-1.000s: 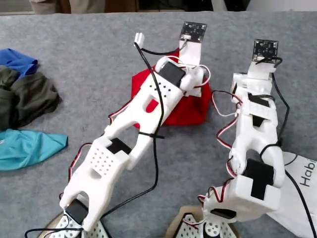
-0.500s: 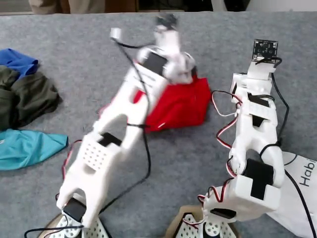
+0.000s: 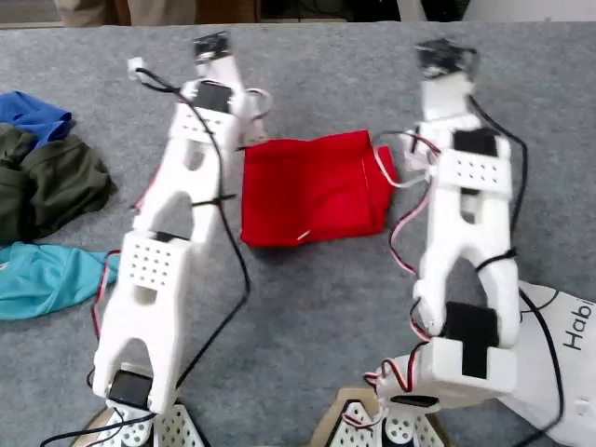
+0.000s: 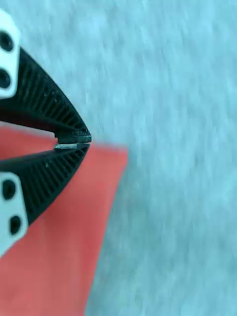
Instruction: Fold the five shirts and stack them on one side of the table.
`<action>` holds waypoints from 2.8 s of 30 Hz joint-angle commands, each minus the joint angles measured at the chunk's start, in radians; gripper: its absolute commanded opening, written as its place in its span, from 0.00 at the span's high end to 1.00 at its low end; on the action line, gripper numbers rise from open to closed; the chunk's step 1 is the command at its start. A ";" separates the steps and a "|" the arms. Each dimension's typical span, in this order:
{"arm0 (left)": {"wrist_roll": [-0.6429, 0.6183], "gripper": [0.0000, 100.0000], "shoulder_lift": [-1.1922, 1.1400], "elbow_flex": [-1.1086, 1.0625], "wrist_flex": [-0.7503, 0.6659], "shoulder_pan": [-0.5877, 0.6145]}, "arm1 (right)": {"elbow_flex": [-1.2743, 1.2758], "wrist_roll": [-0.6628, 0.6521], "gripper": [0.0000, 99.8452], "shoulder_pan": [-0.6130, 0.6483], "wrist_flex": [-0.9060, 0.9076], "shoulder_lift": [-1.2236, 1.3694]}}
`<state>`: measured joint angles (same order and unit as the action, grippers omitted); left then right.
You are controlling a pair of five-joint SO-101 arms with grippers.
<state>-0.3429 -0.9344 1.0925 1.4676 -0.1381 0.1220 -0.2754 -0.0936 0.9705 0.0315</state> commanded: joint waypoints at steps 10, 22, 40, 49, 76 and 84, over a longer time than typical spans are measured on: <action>0.043 0.98 -0.102 0.094 -0.044 0.195 | -0.035 -0.109 0.99 0.331 0.264 0.047; 0.044 0.98 -0.199 0.226 -0.002 0.192 | 0.189 -0.172 0.99 0.249 0.226 0.111; 0.094 0.98 -0.199 0.227 0.028 0.123 | -0.171 -0.212 0.99 0.196 0.230 -0.022; 0.094 0.98 -0.200 0.219 0.021 0.101 | -0.622 -0.206 0.99 0.199 0.192 0.447; 0.095 0.98 -0.191 0.229 0.020 0.095 | -1.787 -0.130 0.99 0.194 0.727 1.010; 0.094 0.98 -0.191 0.293 0.015 0.058 | -1.778 -0.135 0.99 0.186 0.816 0.926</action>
<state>-0.2585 -1.1523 1.3334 1.4876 -0.0552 -1.6256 -0.4150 0.0859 1.7484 1.0748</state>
